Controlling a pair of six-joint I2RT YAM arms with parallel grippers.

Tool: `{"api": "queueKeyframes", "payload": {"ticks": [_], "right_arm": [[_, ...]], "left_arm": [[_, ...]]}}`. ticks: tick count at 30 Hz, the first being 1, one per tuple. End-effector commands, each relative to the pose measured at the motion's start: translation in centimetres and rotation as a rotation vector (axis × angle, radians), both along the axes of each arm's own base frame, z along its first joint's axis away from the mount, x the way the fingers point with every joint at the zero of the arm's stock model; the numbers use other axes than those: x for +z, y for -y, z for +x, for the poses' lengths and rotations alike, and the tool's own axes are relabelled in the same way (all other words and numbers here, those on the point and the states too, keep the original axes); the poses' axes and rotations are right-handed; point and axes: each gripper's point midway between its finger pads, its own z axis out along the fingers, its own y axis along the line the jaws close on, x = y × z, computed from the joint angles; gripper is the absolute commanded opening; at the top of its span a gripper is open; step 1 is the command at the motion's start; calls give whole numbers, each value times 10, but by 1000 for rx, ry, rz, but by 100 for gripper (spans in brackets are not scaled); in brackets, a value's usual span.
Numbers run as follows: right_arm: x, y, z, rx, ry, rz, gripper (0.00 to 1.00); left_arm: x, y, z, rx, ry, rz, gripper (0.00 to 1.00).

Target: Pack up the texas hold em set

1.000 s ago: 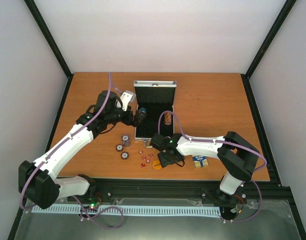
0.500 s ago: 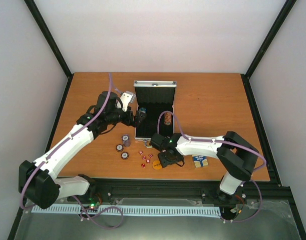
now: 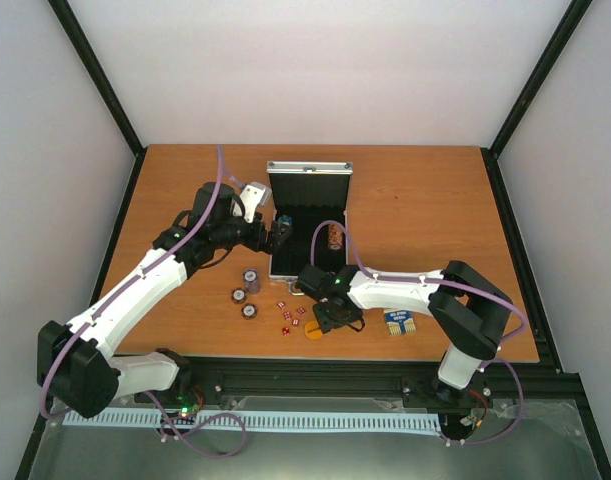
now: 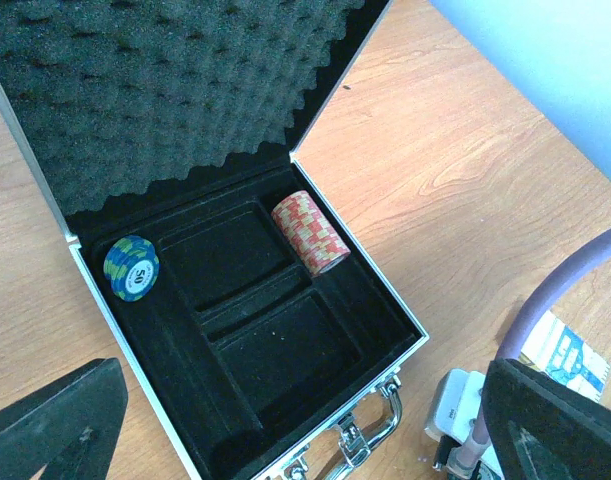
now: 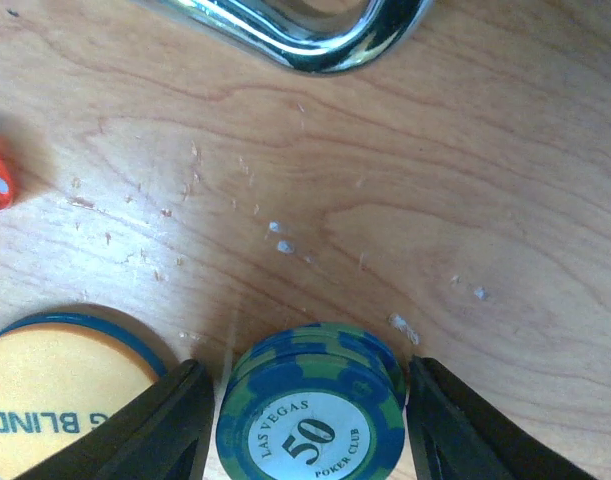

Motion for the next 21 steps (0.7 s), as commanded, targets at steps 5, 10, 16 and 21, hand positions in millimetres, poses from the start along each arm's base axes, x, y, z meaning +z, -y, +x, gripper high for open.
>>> {"api": "queueKeyframes", "payload": {"ticks": [5, 10, 16, 21], "right_arm": [[-5, 18, -5, -2, -14, -72, 59], [-7, 20, -7, -3, -21, -75, 60], [-10, 22, -10, -10, -30, -73, 56], [-12, 25, -11, -14, -30, -77, 35]], "left_arm": [[6, 1, 1, 8, 14, -21, 100], [5, 1, 1, 9, 13, -20, 100], [3, 0, 2, 16, 9, -15, 100], [3, -1, 3, 20, 9, -15, 100]]}}
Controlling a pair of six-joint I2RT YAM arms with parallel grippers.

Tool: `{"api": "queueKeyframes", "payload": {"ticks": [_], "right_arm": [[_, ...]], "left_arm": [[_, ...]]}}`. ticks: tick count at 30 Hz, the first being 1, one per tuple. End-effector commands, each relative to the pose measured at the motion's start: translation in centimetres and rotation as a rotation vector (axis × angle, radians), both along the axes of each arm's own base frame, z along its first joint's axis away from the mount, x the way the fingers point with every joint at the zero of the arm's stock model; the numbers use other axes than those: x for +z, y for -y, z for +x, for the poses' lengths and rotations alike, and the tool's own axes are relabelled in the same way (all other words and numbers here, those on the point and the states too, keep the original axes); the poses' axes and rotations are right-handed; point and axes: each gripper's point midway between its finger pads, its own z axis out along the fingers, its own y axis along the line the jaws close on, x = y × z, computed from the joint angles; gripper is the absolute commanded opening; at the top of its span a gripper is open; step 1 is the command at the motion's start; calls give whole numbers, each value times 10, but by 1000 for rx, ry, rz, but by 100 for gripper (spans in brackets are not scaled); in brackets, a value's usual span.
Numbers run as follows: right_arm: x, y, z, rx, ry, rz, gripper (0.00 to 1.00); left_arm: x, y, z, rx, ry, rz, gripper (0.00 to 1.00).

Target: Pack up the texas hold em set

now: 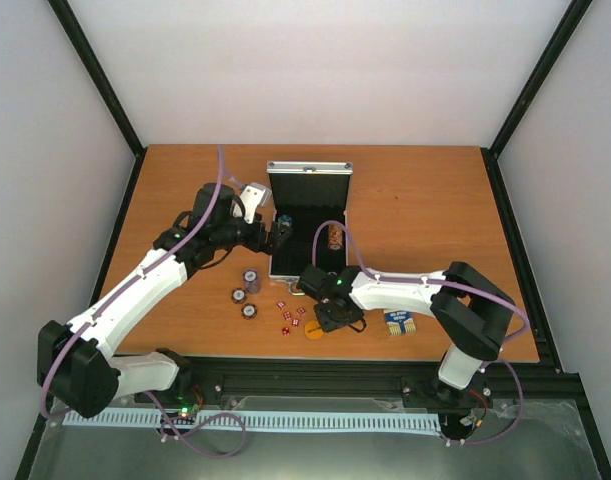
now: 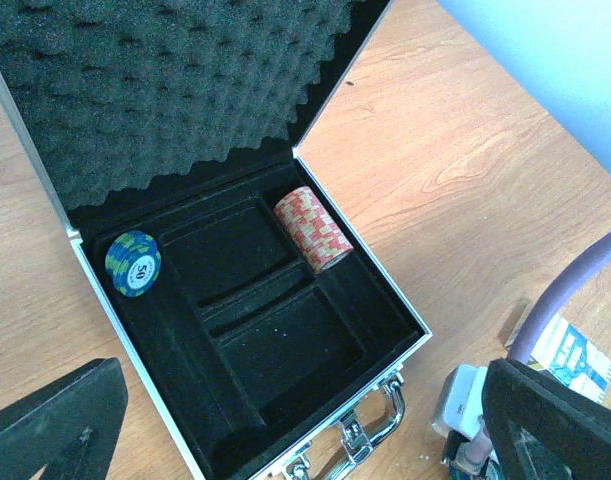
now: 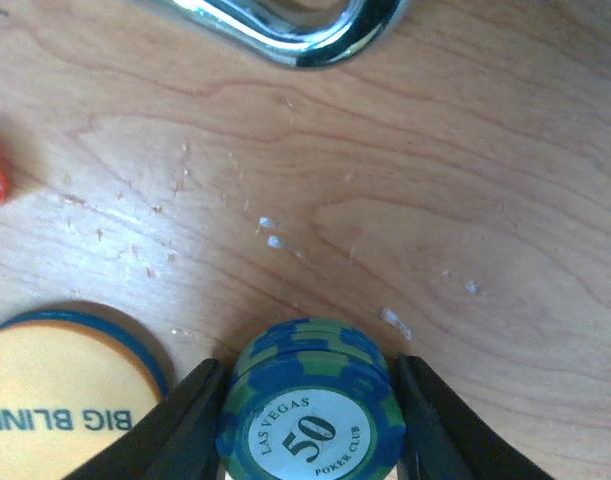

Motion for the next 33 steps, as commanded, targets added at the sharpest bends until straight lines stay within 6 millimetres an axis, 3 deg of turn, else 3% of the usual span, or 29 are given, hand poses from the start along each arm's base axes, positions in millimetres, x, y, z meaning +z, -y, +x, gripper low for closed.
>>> {"api": "queueKeyframes", "payload": {"ticks": [1, 4, 7, 12, 19, 26, 33], "right_arm": [[-12, 23, -10, -6, -33, -82, 35], [-12, 23, -9, -8, -30, -82, 34], [-10, 23, -7, -17, -18, -81, 22], [6, 21, 6, -51, 33, -41, 12], [31, 15, 19, -80, 77, 50, 10], [48, 22, 35, -132, 109, 89, 9], [38, 16, 32, -98, 52, 96, 8]], "left_arm": [[7, 0, 3, 17, 16, -20, 100], [5, -1, 3, 19, 13, -17, 100], [7, -1, 3, 21, 15, -19, 100], [11, -1, 2, 20, 22, -24, 100], [12, -2, -2, 18, 17, -32, 100], [11, 0, -16, -10, -2, -68, 100], [7, -6, -20, 6, -3, -59, 100]]}}
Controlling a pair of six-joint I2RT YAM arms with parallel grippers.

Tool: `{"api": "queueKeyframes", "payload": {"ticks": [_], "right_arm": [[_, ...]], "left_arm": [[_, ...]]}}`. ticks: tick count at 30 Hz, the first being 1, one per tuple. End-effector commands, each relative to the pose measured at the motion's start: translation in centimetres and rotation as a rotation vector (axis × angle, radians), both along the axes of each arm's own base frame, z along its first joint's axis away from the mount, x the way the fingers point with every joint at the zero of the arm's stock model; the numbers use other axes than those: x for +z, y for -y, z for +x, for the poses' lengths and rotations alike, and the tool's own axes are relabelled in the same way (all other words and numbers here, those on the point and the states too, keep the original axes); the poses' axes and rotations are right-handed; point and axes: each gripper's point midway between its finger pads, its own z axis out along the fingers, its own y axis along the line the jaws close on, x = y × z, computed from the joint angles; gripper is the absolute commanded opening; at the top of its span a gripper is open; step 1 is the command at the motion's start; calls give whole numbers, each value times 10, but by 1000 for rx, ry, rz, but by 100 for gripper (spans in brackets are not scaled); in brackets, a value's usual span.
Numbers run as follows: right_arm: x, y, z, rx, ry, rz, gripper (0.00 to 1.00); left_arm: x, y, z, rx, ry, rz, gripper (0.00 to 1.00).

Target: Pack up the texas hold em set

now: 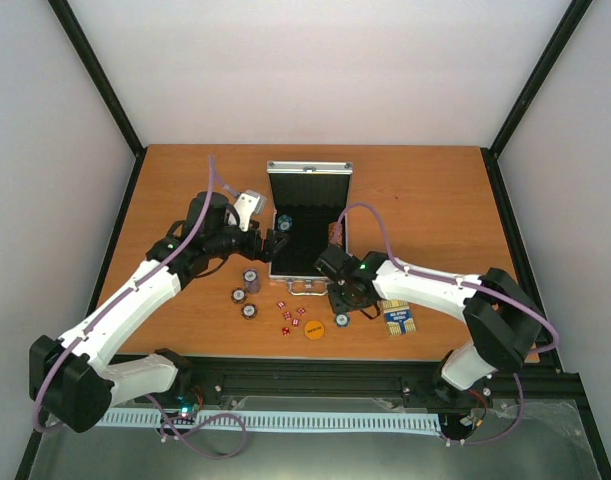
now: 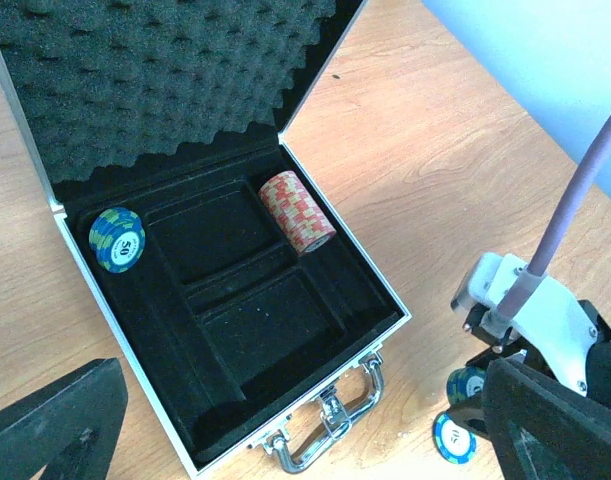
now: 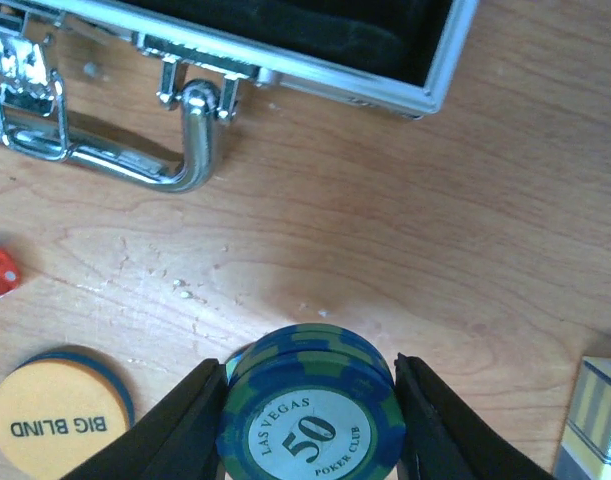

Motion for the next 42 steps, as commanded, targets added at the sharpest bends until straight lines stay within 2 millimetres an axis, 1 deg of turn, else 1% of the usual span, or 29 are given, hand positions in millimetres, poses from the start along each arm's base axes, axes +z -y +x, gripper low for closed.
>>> {"api": "queueKeyframes", "payload": {"ticks": [1, 3, 9, 16, 18, 22, 31, 36, 41, 42], "right_arm": [[-3, -11, -4, 40, -44, 26, 7], [-9, -11, -9, 47, -67, 30, 7], [-16, -8, -19, 73, -106, 27, 8], [-27, -10, -26, 88, -150, 33, 8], [-29, -9, -28, 89, -156, 30, 9], [-33, -7, -28, 86, -157, 19, 11], [-42, -9, -30, 87, -175, 17, 16], [-45, -8, -31, 88, -181, 5, 24], [-43, -8, -30, 88, -173, 5, 38], [-42, -8, -30, 89, -170, 6, 42]], "left_arm": [[10, -1, -1, 11, 15, -24, 100], [10, -1, -1, 13, 15, -24, 100], [4, 0, 2, 17, 1, -14, 100], [1, -1, 3, 24, -1, -9, 100], [0, -1, 3, 24, -2, -8, 100], [-1, -1, 3, 22, -5, -10, 100], [-2, -1, 3, 22, -5, -10, 100], [-2, -1, 3, 22, -5, -10, 100], [-2, -1, 3, 22, -6, -10, 100], [-2, -1, 3, 21, -6, -10, 100]]}}
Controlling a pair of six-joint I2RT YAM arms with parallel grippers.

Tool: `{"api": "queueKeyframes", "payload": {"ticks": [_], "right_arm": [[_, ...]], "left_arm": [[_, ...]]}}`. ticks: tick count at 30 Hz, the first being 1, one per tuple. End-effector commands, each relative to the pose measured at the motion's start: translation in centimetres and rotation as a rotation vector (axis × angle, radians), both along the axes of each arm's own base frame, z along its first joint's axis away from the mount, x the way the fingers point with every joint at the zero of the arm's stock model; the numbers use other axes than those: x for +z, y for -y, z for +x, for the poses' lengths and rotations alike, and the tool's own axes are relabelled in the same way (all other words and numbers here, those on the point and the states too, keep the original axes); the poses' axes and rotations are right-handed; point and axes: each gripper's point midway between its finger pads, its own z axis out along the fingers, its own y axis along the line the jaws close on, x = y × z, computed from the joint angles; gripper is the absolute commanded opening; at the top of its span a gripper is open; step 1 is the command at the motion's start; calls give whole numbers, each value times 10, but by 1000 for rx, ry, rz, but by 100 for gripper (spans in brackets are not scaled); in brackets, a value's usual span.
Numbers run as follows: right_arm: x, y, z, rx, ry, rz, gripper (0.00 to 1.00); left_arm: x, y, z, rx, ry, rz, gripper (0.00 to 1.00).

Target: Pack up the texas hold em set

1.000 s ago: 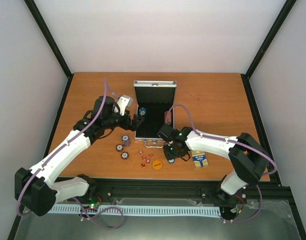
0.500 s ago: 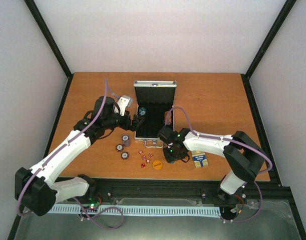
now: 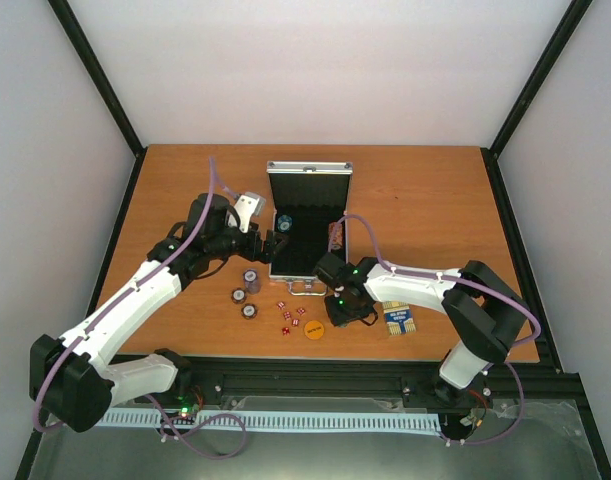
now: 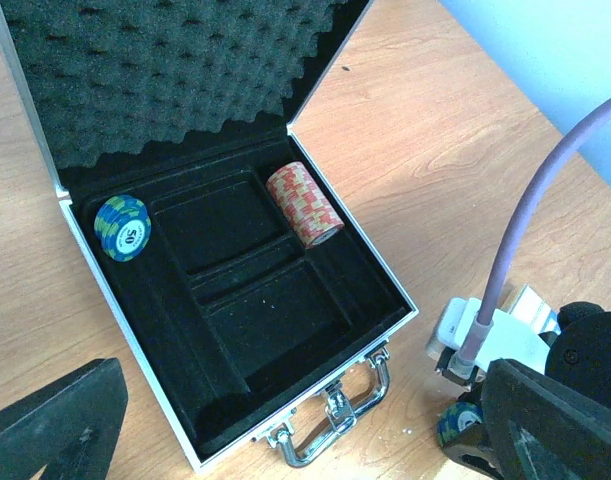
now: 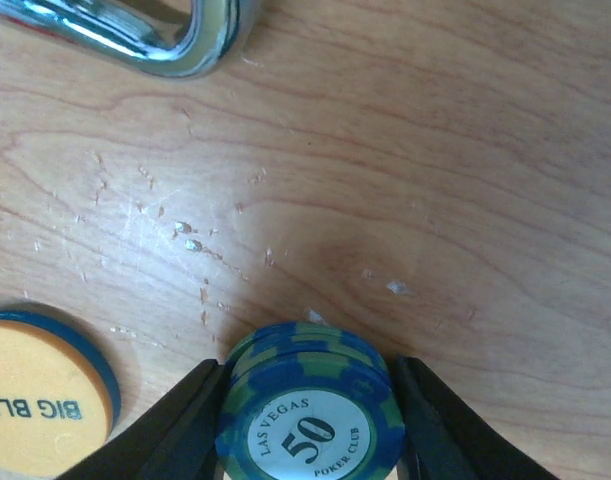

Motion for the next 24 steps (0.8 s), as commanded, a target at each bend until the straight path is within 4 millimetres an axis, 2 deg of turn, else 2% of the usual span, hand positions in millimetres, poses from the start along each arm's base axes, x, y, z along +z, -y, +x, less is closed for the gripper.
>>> {"api": "queueKeyframes", "payload": {"ticks": [1, 6, 8, 13, 24], "right_arm": [[-4, 0, -2, 17, -4, -10, 47], [2, -1, -1, 32, 9, -5, 65], [4, -3, 0, 38, 13, -4, 68], [9, -7, -2, 60, 11, -9, 69], [-4, 5, -16, 94, -26, -99, 66]], "left_arm": [[3, 2, 3, 4, 7, -13, 100], [3, 1, 3, 6, 8, -13, 100], [4, 1, 2, 5, 12, -15, 100], [7, 0, 1, 8, 18, -15, 100], [12, -2, -1, 15, 33, -21, 100]]}}
